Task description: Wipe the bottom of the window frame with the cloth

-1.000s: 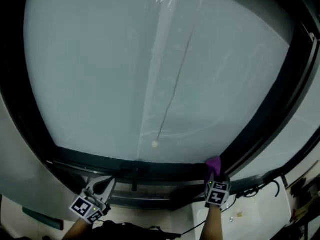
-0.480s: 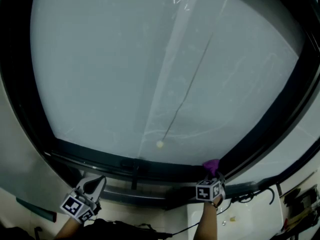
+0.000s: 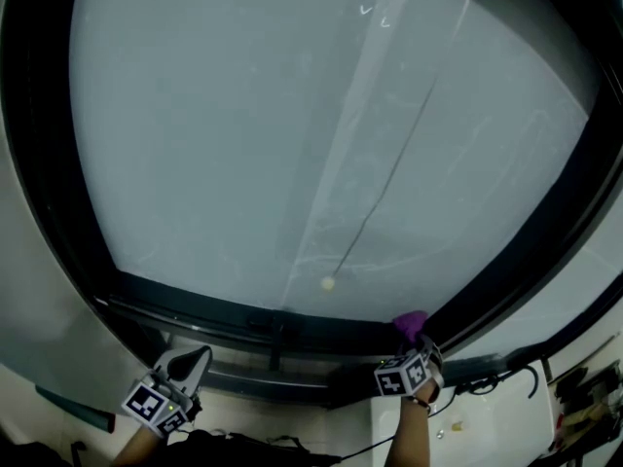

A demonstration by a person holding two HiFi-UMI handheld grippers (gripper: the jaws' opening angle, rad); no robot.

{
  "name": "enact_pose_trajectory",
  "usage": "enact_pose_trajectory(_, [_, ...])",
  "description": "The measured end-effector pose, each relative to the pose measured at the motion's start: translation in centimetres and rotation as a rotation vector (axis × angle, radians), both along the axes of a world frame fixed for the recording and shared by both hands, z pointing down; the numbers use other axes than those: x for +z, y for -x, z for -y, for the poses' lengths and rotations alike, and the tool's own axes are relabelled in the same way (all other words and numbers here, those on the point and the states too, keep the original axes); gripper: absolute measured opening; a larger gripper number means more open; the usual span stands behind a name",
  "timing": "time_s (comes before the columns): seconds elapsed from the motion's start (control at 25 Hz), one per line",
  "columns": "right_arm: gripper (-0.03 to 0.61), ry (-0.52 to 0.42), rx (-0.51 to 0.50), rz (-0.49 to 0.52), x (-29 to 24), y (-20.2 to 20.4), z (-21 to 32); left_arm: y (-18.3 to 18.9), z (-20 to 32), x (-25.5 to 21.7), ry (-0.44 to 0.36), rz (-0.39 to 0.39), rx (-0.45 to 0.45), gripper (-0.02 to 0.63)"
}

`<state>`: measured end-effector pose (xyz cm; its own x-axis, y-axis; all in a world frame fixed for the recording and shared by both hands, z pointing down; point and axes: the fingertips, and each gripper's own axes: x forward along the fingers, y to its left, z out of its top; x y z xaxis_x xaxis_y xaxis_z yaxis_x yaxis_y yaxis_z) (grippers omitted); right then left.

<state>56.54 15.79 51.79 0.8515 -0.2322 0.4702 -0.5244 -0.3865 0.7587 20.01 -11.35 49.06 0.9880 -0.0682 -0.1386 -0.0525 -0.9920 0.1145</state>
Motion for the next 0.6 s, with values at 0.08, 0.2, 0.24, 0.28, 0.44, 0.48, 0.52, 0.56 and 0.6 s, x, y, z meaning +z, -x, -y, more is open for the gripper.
enact_pose_trajectory(0.08, [0.091,0.009,-0.007,0.002,0.0,0.3,0.3,0.2,0.1,0.0,0.0,-0.001,0.003,0.005])
enact_pose_trajectory(0.2, [0.091,0.005,-0.018,0.01,0.0,0.7,0.8,0.3,0.3,-0.1,0.004,0.0,0.007,0.005])
enact_pose_trajectory(0.24, [0.091,0.003,-0.017,0.011,0.2,0.7,0.8,0.4,0.4,-0.2,0.005,-0.003,0.009,0.005])
enact_pose_trajectory(0.28, [0.091,0.0,-0.017,0.01,0.2,0.8,0.8,0.4,0.4,-0.3,0.004,-0.006,0.011,0.005])
enact_pose_trajectory(0.44, [0.091,-0.012,-0.04,0.012,0.1,1.7,1.8,0.7,0.7,-0.2,0.004,-0.007,0.011,0.005])
enact_pose_trajectory(0.48, [0.091,-0.015,-0.047,0.014,0.1,1.9,2.1,0.8,0.8,-0.1,0.006,-0.006,0.009,0.005])
enact_pose_trajectory(0.52, [0.091,-0.018,-0.054,0.016,0.1,2.1,2.3,0.9,0.8,-0.1,0.007,-0.005,0.007,0.005])
enact_pose_trajectory(0.56, [0.091,-0.02,-0.059,0.018,0.1,2.2,2.5,1.1,0.9,0.0,0.008,-0.004,0.006,0.005])
enact_pose_trajectory(0.6, [0.091,-0.02,-0.064,0.019,0.1,2.4,2.7,1.2,0.9,0.0,0.007,-0.003,0.006,0.005])
